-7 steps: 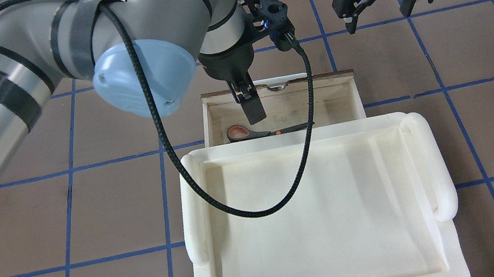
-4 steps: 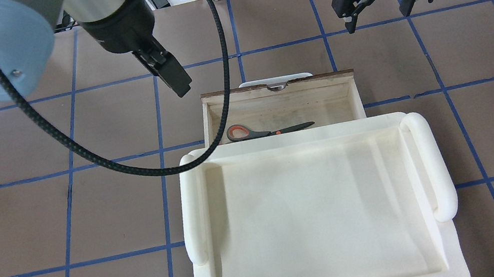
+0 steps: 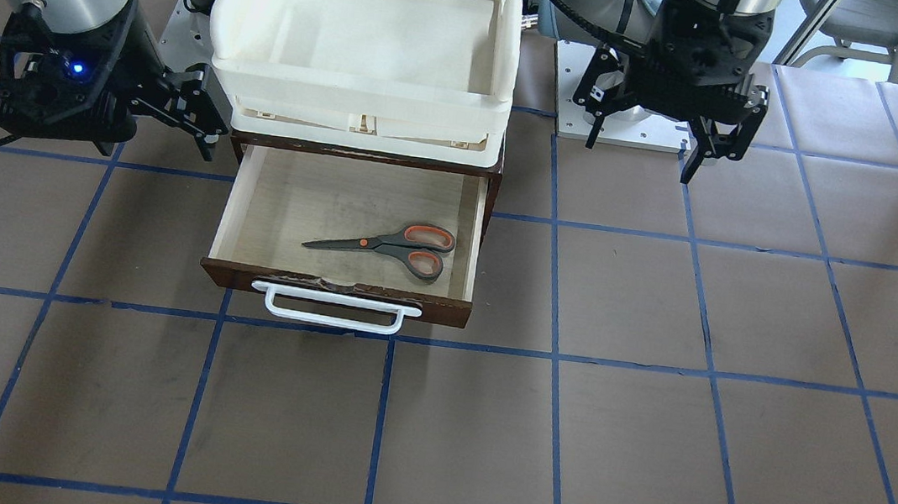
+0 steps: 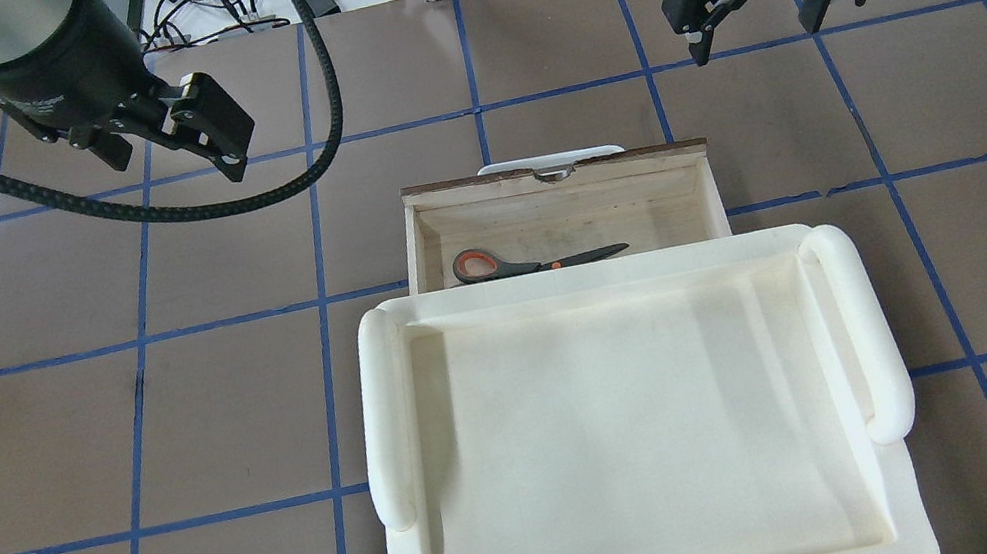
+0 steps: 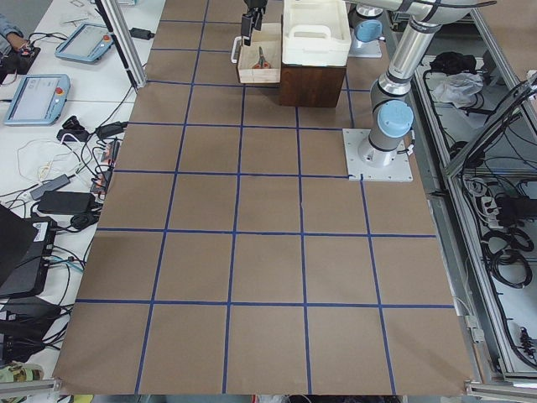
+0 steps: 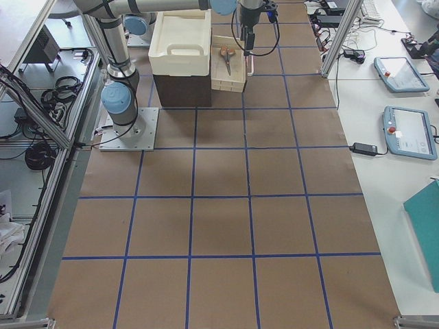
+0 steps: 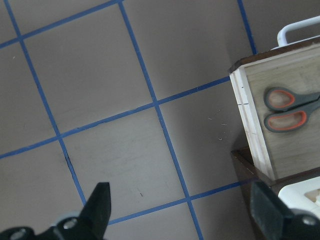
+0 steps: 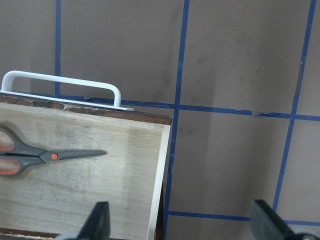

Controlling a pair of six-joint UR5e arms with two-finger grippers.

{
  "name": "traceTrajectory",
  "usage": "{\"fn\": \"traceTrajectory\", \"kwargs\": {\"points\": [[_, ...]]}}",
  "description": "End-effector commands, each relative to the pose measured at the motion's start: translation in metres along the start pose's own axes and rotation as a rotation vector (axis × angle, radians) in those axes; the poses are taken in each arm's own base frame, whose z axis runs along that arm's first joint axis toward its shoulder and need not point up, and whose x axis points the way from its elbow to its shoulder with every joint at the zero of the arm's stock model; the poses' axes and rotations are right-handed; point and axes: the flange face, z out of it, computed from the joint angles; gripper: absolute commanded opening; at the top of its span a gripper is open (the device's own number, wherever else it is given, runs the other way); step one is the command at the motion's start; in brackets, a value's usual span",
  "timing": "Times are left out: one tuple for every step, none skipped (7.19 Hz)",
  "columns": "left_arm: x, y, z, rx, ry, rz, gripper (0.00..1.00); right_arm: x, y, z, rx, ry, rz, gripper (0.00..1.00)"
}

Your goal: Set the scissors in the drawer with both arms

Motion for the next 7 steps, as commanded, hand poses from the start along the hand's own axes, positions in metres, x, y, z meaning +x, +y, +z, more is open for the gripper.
{"fn": "traceTrajectory", "kwargs": {"points": [[-0.013, 0.013, 0.010, -0.027, 0.005, -0.124, 1.00, 0.000, 0.000, 0.001, -0.004, -0.001, 0.006, 1.00], [-0.010, 0.015, 0.009, -0.020, 0.018, -0.205, 1.00, 0.000, 0.001, 0.001, -0.007, -0.002, 0.006, 1.00], [-0.007, 0.019, 0.010, -0.026, 0.031, -0.229, 0.97, 0.000, 0.001, 0.002, -0.009, -0.002, 0.006, 1.00], [-0.009, 0.023, 0.019, -0.039, 0.028, -0.245, 0.89, 0.000, 0.001, 0.001, -0.007, -0.002, 0.006, 1.00], [-0.008, 0.028, 0.018, -0.035, 0.033, -0.247, 0.92, 0.000, 0.001, 0.001, -0.007, -0.002, 0.006, 1.00], [-0.010, 0.028, 0.016, -0.028, 0.032, -0.243, 0.97, 0.000, 0.001, 0.002, -0.010, -0.002, 0.006, 1.00], [-0.013, 0.030, 0.013, -0.017, 0.028, -0.250, 1.00, 0.000, 0.002, 0.002, -0.012, -0.002, 0.006, 1.00]]}}
